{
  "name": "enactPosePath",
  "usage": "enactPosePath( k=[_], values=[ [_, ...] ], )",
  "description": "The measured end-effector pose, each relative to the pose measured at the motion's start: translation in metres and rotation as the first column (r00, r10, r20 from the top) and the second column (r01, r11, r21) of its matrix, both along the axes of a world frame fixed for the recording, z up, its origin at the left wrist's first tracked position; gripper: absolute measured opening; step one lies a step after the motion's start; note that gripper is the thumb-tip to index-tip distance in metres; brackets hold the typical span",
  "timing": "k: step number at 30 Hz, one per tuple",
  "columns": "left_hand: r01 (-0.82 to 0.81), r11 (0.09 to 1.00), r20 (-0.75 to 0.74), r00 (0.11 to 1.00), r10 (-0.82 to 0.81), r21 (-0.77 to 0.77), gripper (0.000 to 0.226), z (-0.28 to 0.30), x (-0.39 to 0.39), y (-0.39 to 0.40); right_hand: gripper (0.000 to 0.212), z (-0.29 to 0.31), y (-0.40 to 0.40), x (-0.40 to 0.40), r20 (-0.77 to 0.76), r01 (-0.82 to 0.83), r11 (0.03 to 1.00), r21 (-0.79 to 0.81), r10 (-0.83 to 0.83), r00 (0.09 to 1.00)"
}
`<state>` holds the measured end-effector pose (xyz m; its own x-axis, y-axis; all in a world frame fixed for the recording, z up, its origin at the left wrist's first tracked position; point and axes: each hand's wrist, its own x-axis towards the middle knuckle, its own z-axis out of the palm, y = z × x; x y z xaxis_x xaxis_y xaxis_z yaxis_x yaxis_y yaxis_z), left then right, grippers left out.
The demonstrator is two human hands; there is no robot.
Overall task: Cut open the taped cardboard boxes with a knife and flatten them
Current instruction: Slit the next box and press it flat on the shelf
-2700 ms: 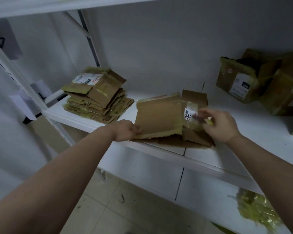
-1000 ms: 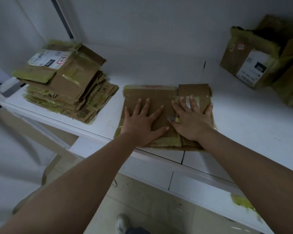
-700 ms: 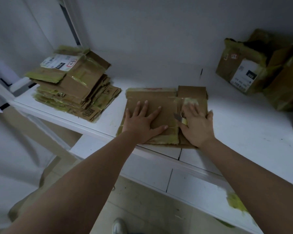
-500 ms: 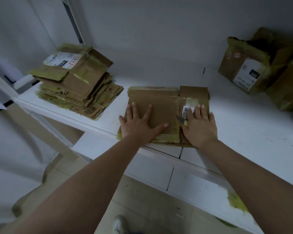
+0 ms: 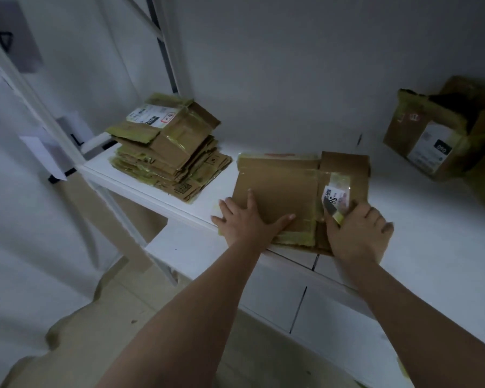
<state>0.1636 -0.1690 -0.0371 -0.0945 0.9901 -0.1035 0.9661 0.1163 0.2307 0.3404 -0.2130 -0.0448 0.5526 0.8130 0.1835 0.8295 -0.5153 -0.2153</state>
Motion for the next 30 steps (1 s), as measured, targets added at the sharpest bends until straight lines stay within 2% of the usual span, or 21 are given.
enactPosePath(
  k=[2, 4, 7, 11, 15, 18, 25, 30],
  values=[
    [0.01, 0.999, 0.012, 1.0, -0.01, 0.035, 0.118, 0.001, -0.002, -0.003, 0.06, 0.0, -0.004, -0.001, -0.053, -0.027, 0.989, 0.143, 0.035, 0.998],
    [0.026, 0.995, -0.004, 1.0, -0.025, 0.1, 0.118, 0.003, -0.005, -0.006, 0.061, 0.0, -0.007, -0.002, -0.078, -0.044, 0.975, 0.218, 0.062, 0.995],
    [0.054, 0.975, -0.06, 0.997, -0.041, 0.217, 0.117, 0.012, -0.007, -0.009, 0.064, -0.001, -0.008, -0.004, -0.062, -0.058, 0.971, 0.233, 0.074, 0.995],
    [0.184, 0.927, -0.167, 0.977, -0.136, 0.326, 0.119, 0.038, -0.012, 0.005, 0.058, 0.008, -0.001, -0.012, -0.038, -0.012, 0.973, 0.229, 0.022, 0.999],
    [0.311, 0.833, -0.273, 0.941, -0.201, 0.458, 0.12, 0.082, -0.04, 0.038, 0.057, 0.044, 0.022, -0.036, -0.095, 0.028, 0.957, 0.288, -0.001, 0.995],
    [0.314, 0.791, -0.279, 0.942, -0.188, 0.525, 0.118, 0.114, -0.078, 0.067, 0.054, 0.079, 0.048, -0.065, -0.101, 0.016, 0.945, 0.327, 0.018, 0.995],
    [0.333, 0.743, -0.306, 0.935, -0.18, 0.58, 0.115, 0.159, -0.192, 0.133, 0.057, 0.13, 0.107, -0.164, -0.19, -0.03, 0.942, 0.334, 0.099, 0.977],
    [0.321, 0.758, -0.322, 0.934, -0.155, 0.567, 0.115, 0.179, -0.257, 0.169, 0.046, 0.15, 0.144, -0.224, -0.234, -0.072, 0.937, 0.342, 0.159, 0.959]
  ],
)
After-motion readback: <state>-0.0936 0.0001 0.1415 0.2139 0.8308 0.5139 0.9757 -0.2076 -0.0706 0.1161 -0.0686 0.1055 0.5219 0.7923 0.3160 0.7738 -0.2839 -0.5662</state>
